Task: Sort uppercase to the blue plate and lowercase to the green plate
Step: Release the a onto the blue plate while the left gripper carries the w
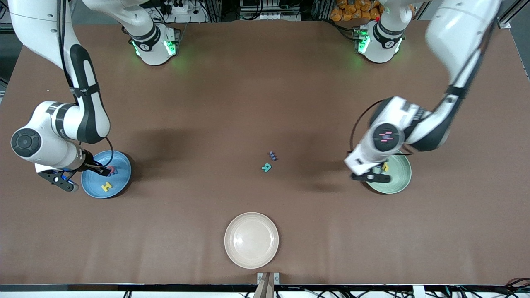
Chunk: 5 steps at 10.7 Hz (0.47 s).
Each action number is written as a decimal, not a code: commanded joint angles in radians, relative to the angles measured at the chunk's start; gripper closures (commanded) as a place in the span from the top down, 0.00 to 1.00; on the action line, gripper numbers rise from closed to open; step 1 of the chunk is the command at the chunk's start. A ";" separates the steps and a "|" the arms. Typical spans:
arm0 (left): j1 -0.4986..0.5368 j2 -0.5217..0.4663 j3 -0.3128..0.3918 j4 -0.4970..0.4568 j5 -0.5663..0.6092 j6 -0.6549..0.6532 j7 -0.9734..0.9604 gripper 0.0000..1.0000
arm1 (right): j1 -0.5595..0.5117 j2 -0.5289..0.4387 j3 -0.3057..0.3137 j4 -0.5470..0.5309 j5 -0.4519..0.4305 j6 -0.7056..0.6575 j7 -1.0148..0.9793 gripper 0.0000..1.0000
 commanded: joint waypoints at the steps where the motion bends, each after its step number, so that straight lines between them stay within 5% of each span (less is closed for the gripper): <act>1: 0.187 -0.043 -0.073 -0.112 0.003 0.100 0.143 0.00 | 0.032 -0.025 0.016 -0.001 0.015 -0.011 0.034 1.00; 5: 0.273 0.009 -0.072 -0.117 0.057 0.185 0.247 0.00 | 0.176 0.104 0.076 0.181 0.057 -0.013 0.472 1.00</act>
